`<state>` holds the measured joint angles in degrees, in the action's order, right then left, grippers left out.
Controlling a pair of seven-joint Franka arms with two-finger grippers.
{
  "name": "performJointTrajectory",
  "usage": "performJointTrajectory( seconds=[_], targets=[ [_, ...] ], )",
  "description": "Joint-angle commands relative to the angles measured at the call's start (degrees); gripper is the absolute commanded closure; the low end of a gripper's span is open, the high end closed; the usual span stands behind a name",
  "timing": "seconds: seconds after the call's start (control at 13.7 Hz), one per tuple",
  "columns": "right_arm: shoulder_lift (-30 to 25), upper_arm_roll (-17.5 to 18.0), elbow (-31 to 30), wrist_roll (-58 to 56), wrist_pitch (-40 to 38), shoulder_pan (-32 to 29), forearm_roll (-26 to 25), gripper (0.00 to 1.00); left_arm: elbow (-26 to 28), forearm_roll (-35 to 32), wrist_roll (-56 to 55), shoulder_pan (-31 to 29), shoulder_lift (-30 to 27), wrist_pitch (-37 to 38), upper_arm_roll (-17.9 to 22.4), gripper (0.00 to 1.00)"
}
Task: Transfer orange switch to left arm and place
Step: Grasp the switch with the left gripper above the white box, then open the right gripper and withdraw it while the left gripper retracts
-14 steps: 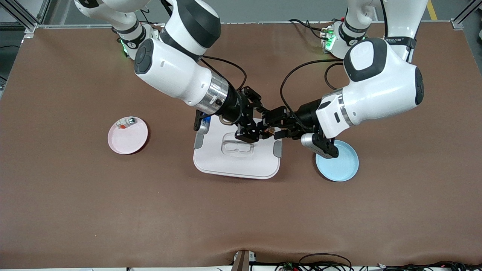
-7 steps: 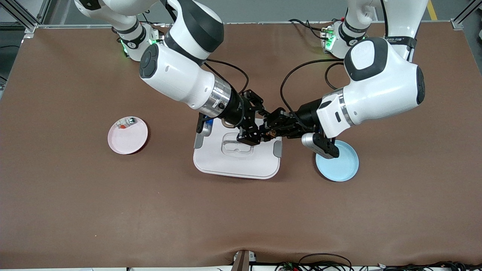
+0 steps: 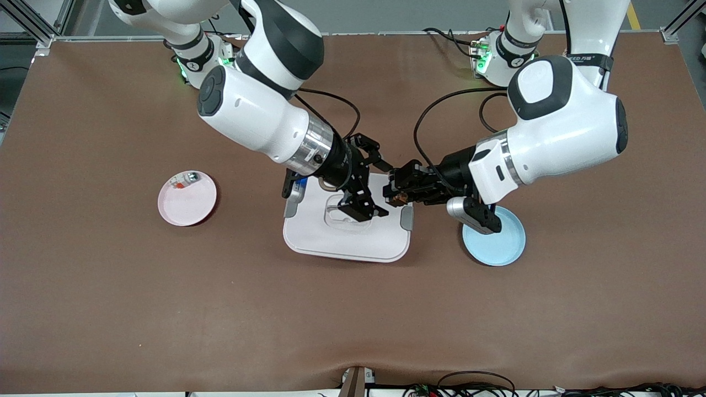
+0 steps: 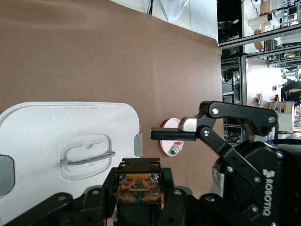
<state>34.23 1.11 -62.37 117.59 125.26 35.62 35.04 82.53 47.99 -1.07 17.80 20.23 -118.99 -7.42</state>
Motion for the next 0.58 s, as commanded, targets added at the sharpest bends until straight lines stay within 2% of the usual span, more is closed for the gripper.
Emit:
performJointTrajectory(
  seconds=[0.0,0.15,0.29,0.51],
  targets=[
    [0.49,0.11,2.16,-8.21,-7.1,-2.47,0.64,0.0,0.62,-0.09,0.55,-1.36,-3.61,3.65,0.65,1.0],
    [0.22,0.38,3.73,-16.04,-14.65,-4.93,0.64,0.0,0.62,-1.32,0.55,-3.56,-5.98,9.45,0.74,1.0],
    [0.14,0.38,5.93,-24.99,-22.48,-7.57,0.64,0.0,0.44,-5.44,0.72,-7.67,-8.18,15.59,0.39,1.0],
    [-1.26,0.12,6.82,-44.75,-35.04,-12.4,0.55,0.0,0.44,-6.16,-0.07,-14.35,-11.35,25.0,0.65,1.0]
  ],
)
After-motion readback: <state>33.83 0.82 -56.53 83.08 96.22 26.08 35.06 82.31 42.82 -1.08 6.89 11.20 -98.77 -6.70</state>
